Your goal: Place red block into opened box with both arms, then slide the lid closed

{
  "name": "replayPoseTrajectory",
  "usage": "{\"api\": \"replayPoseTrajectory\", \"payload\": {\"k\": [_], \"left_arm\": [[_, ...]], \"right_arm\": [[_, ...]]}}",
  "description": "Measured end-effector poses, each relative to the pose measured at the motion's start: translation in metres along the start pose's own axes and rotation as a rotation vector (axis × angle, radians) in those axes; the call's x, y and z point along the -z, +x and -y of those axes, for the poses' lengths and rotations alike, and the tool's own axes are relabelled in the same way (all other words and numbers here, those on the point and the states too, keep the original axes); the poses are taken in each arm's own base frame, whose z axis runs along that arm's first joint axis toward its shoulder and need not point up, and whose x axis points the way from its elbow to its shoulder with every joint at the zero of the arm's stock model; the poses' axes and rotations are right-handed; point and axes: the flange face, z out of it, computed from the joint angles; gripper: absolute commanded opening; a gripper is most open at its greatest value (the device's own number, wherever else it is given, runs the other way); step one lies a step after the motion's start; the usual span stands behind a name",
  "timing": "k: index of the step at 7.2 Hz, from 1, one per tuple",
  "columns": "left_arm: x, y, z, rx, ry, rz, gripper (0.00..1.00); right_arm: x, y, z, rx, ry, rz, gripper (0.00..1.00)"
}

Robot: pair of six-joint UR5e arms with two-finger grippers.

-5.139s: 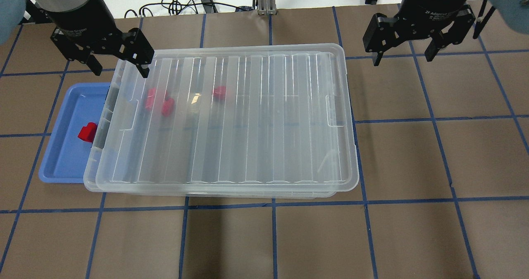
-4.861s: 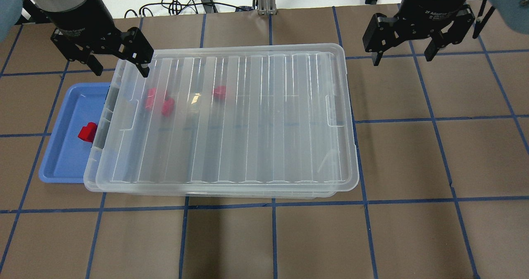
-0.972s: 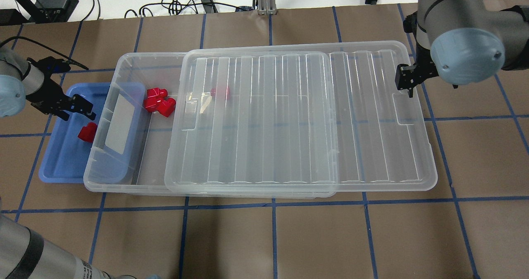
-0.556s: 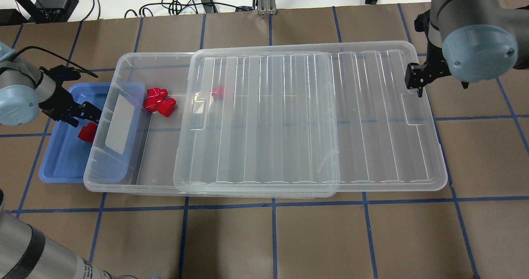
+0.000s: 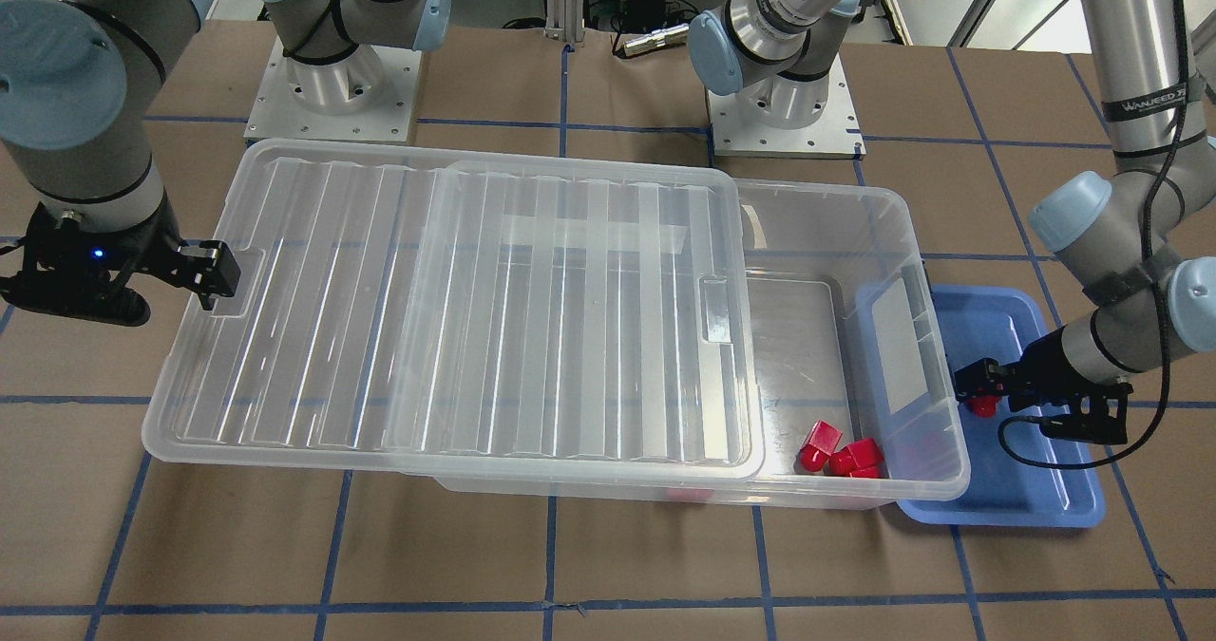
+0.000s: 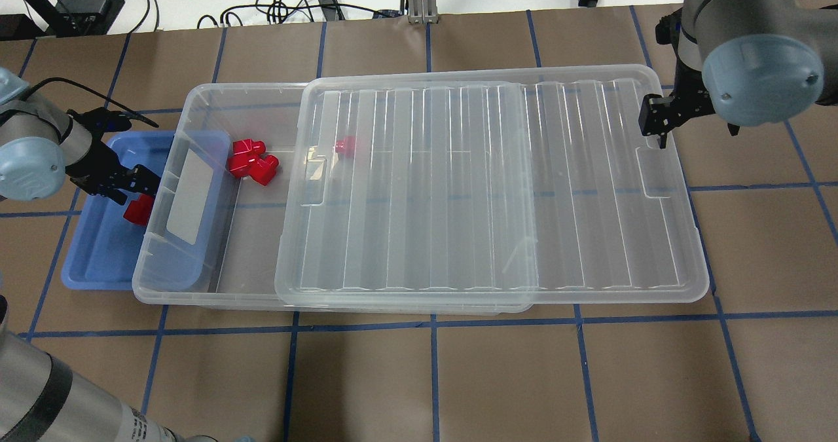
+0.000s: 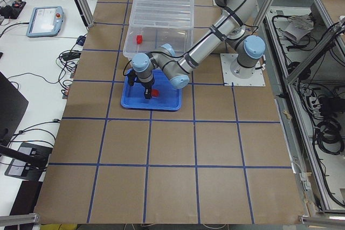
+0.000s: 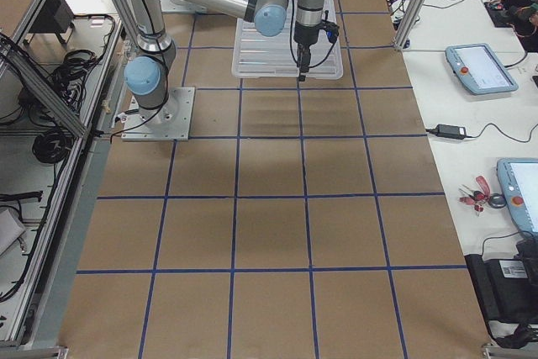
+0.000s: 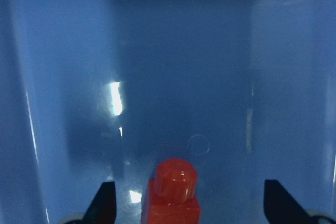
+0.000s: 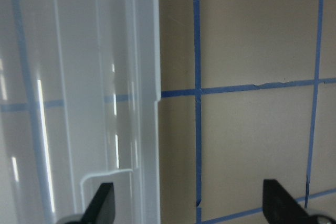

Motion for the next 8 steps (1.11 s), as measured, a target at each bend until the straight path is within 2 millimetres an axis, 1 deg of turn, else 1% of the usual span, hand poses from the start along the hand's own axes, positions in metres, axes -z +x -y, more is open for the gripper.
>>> {"api": "replayPoseTrajectory", "payload": {"k": [2, 3, 4, 5, 6, 7, 8], "left_arm": [[-0.001, -0.004, -0.004, 0.001, -0.036, 0.027, 0.00], [0.003, -0.004, -0.005, 0.002, -0.040, 0.027, 0.00], [0.013, -0.002, -0.004, 0.002, -0.043, 0.022, 0.00], [0.032, 0.001, 0.000, 0.001, -0.044, 0.020, 0.00], [0.061, 0.001, 0.006, 0.000, -0.043, 0.020, 0.00], [0.104, 0.003, 0.015, -0.002, -0.041, 0.022, 0.00], [0.153, 0.015, 0.024, -0.008, -0.042, 0.022, 0.00]], "right_arm": [[0.062, -0.002, -0.014, -0.020, 0.026, 0.143, 1.00], [0.093, -0.007, -0.023, -0.038, 0.032, 0.223, 1.00], [0.117, -0.016, -0.033, -0.033, 0.041, 0.263, 1.00], [0.131, -0.027, -0.042, -0.014, 0.050, 0.277, 1.00], [0.136, -0.034, -0.046, 0.001, 0.051, 0.277, 1.00], [0.137, -0.037, -0.049, 0.008, 0.048, 0.274, 1.00], [0.137, -0.039, -0.049, 0.011, 0.046, 0.273, 1.00]]}}
